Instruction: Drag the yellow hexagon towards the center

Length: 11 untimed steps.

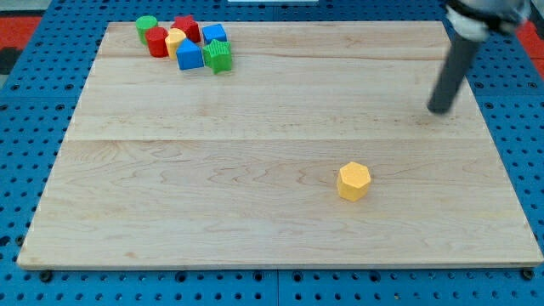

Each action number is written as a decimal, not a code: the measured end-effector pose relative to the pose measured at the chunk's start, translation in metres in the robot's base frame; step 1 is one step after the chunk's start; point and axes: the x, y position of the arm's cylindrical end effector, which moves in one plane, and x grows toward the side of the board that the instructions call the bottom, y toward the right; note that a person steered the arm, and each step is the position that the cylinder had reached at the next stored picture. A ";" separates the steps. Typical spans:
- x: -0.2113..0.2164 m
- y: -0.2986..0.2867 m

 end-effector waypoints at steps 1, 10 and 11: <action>0.050 -0.048; 0.009 -0.154; -0.034 -0.178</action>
